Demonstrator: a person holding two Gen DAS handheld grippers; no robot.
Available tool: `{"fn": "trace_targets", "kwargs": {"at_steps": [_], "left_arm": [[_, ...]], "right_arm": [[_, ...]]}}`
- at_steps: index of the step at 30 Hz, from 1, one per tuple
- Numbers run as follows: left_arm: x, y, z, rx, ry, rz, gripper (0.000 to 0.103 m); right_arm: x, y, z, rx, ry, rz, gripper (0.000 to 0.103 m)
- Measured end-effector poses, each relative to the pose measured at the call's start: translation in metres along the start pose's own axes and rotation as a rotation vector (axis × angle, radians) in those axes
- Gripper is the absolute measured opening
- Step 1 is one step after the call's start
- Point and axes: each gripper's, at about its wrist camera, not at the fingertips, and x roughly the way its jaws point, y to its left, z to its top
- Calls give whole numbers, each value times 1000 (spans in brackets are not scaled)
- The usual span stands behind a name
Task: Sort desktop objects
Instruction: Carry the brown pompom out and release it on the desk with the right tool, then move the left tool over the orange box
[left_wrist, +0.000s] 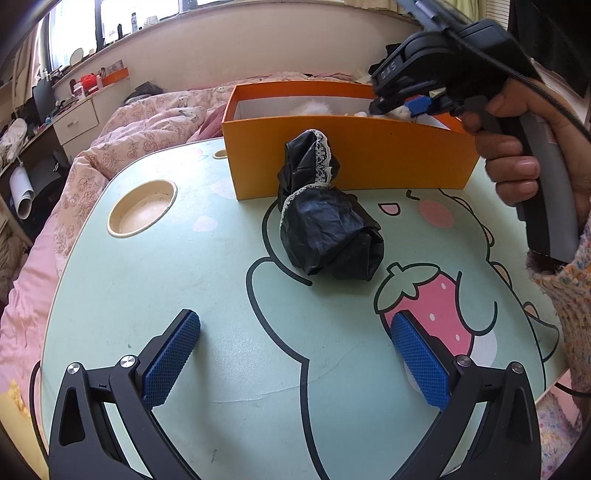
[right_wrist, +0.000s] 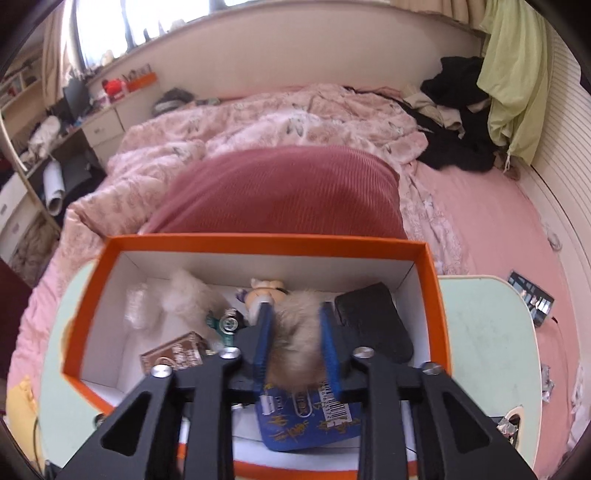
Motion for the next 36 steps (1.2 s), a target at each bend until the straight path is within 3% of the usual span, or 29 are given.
{"fn": "trace_targets", "kwargs": {"at_steps": [5, 9, 13, 17, 19, 20, 22, 24, 26, 29, 32, 33, 34, 36], "left_arm": [[0, 0, 0, 1, -1, -2, 103], [0, 0, -1, 2, -1, -2, 103], [0, 0, -1, 2, -1, -2, 103], [0, 1, -1, 3, -2, -2, 103], [-1, 1, -1, 3, -2, -3, 103], [0, 0, -1, 2, -2, -2, 103], [0, 0, -1, 2, -2, -2, 103], [0, 0, -1, 2, -2, -2, 103], [0, 0, -1, 2, -2, -2, 103], [0, 0, -2, 3, -2, -2, 103], [0, 0, -2, 3, -2, -2, 103], [0, 0, -2, 3, -2, -2, 103], [0, 0, -2, 3, -2, -2, 103], [0, -1, -2, 5, -4, 1, 103]], "right_arm": [[-55, -5, -3, 15, -107, 97, 9], [-97, -10, -28, 15, -151, 178, 9], [-111, -15, -69, 7, -92, 261, 9], [-77, -17, -100, 18, 33, 238, 12], [-66, -19, -109, 33, 31, 236, 21], [-68, -21, -111, 57, 5, 230, 45], [-90, -27, -115, 110, -121, 244, 76], [-113, -30, -122, 111, -234, 222, 92], [-118, -22, -125, 22, -226, 154, 92], [-106, -6, -147, -105, -146, 36, 92], [-83, 0, -172, -150, -52, 11, 92], [-73, -5, -178, -150, -14, 12, 97], [-65, -6, -180, -156, 1, 6, 103], [-59, -7, -178, -154, 8, 5, 103]]}}
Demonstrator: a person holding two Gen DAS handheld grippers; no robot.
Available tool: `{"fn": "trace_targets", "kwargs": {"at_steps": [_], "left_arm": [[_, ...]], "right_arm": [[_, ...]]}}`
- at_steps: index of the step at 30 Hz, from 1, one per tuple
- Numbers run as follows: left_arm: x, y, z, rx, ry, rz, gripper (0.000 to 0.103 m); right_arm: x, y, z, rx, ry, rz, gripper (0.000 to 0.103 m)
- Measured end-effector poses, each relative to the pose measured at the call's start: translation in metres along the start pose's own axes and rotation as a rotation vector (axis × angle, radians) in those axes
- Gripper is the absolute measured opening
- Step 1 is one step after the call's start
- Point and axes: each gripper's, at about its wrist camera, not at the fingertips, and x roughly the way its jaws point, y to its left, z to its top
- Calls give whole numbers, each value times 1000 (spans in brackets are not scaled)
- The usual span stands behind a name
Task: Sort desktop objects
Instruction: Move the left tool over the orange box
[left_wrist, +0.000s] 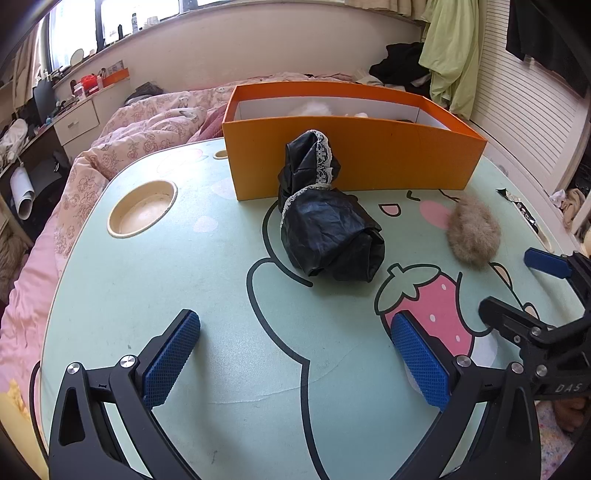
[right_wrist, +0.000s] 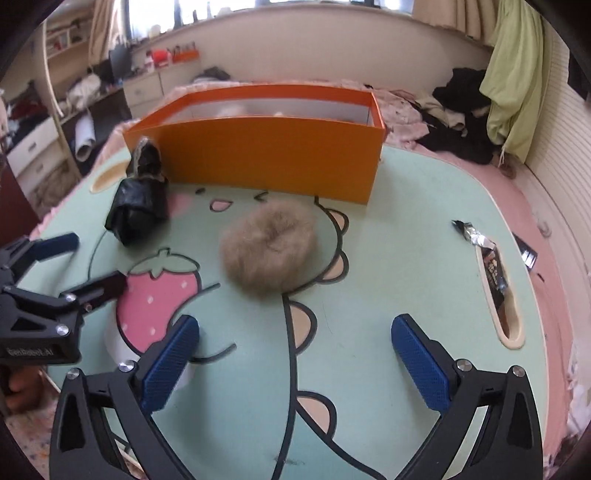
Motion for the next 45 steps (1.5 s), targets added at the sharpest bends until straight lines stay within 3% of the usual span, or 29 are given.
{"fn": "trace_targets", "kwargs": {"at_steps": [37, 42, 45], "left_arm": [[-4, 8, 1, -25, 5, 10, 103], [-45, 22, 30, -63, -116, -34, 103], [-58, 23, 71, -43, -128, -78, 97]], "right_arm": [[-9, 1, -4, 8, -21, 6, 103], [-10, 0, -4, 8, -21, 6, 103], [-10, 0, -4, 9, -22, 6, 103]]}}
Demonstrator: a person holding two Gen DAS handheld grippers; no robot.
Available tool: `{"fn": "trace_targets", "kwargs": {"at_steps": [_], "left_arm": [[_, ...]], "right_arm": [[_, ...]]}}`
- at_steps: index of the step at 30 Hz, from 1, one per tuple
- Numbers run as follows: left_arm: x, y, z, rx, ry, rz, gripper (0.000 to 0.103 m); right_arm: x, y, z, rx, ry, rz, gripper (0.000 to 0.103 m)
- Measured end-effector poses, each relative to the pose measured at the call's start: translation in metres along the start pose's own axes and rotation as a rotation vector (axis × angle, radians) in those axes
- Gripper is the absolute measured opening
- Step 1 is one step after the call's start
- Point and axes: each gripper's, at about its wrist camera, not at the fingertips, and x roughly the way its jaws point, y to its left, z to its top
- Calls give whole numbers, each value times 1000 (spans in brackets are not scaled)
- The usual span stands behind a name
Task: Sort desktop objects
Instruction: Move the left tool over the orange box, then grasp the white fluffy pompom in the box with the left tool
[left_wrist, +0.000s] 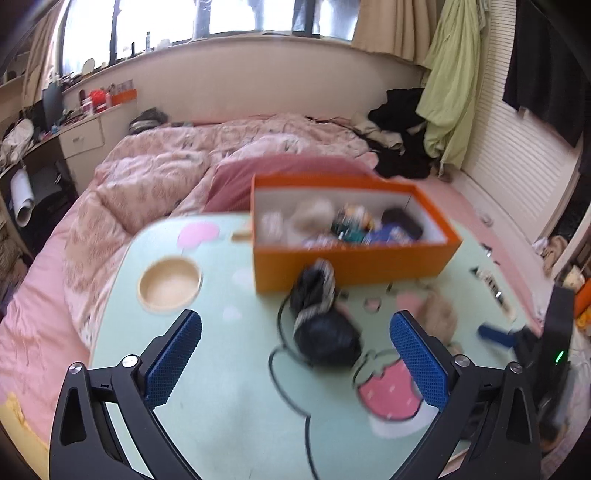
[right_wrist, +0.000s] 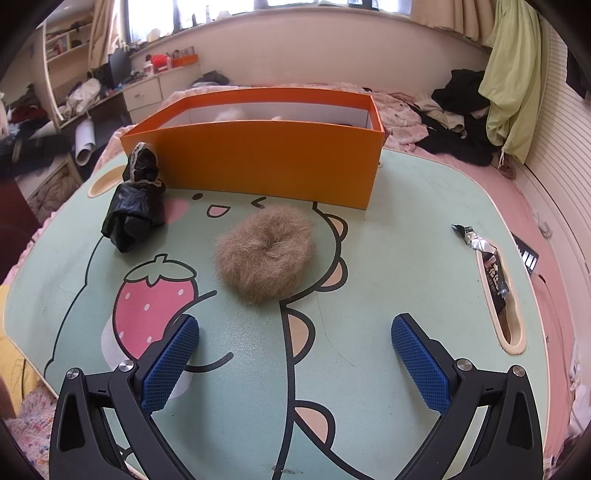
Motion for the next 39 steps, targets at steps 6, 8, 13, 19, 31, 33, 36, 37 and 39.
{"fn": "trace_targets", "kwargs": {"at_steps": [6, 8, 13, 19, 31, 33, 36, 37, 39], "left_arm": [[66, -18, 91, 38, 164, -72, 82], [100, -16, 109, 4, 243, -48, 71], [182, -18, 121, -9, 403, 101, 57], [206, -22, 118, 37, 434, 181, 52], [138, -14, 127, 30, 274, -13, 0], [107, -9, 127, -3, 220, -107, 0], [62, -8, 115, 3, 141, -182, 0], [50, -9, 109, 17, 123, -200, 0], [40, -12, 101, 49, 123, -216, 0]], "right_arm": [[-1, 0, 0, 0, 0, 0, 103], [0, 0, -1, 0, -1, 1, 103], [-2, 1, 2, -1, -3, 3, 103], [0, 4, 4, -1, -3, 4, 103], [0, 5, 3, -1, -4, 5, 103], [0, 4, 3, -2, -5, 5, 103], [0, 3, 2, -2, -5, 6, 103], [1, 5, 3, -2, -5, 5, 103], [0, 3, 1, -2, -5, 5, 103]]}}
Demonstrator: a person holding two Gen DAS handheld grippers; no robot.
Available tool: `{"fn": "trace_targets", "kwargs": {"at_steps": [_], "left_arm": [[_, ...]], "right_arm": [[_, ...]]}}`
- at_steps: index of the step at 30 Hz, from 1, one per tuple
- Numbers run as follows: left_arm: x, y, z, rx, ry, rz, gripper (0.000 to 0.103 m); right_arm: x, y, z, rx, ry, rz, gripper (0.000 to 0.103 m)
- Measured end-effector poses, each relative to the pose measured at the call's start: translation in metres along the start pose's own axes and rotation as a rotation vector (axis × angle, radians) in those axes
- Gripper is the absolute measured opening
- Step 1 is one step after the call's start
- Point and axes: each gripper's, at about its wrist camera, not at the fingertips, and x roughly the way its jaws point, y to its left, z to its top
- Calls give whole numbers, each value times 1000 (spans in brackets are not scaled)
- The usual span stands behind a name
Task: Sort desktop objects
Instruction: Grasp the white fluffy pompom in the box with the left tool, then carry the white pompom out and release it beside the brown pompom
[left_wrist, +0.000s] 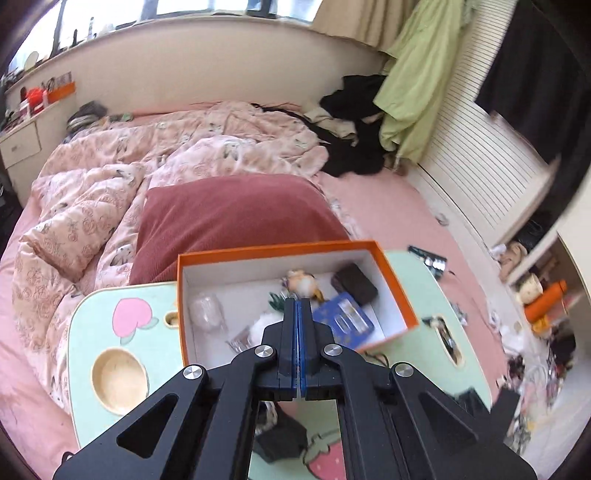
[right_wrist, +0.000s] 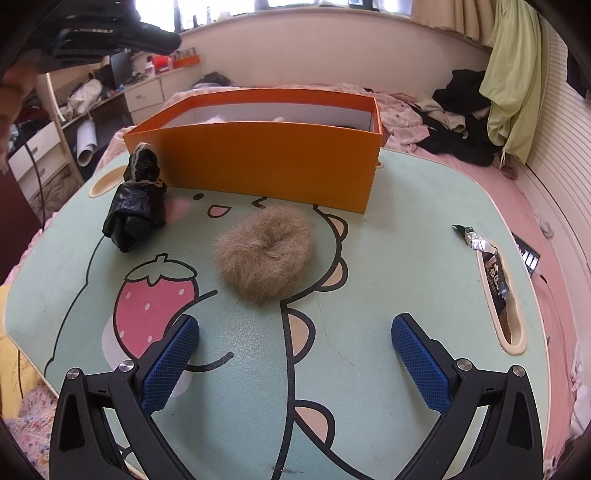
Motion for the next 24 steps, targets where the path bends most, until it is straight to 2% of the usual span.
{"fn": "trace_targets", "kwargs": {"at_steps": [1, 3, 5, 6, 8, 12, 15, 16, 17, 21, 24], "left_arm": [[2, -3, -3, 15, 25, 10, 1], [16, -6, -2, 30, 97, 66, 17], [38, -6, 2, 26, 163, 116, 54], [48, -4, 5, 18, 189, 118, 59], [71, -2, 9, 3, 239, 116, 60], [116, 1, 8, -11, 386, 162, 60], [138, 3, 4, -4, 432, 210, 58], [136, 6, 5, -24, 403, 215, 40], [133, 8, 6, -29, 383, 220, 35], [109, 16, 8, -76, 321, 140, 34], [73, 18, 11, -85, 224, 103, 33]], "right_arm": [[0, 0, 0, 0, 0, 0, 103], [0, 0, 0, 0, 0, 0, 103], [0, 0, 0, 0, -1, 1, 103], [0, 0, 0, 0, -1, 1, 103], [0, 0, -1, 0, -1, 1, 103], [0, 0, -1, 0, -1, 1, 103], [0, 0, -1, 1, 0, 1, 103], [-1, 0, -2, 1, -1, 1, 103], [-1, 1, -1, 0, -2, 1, 103], [0, 1, -1, 0, -1, 1, 103], [0, 0, -1, 0, -1, 0, 103]]}}
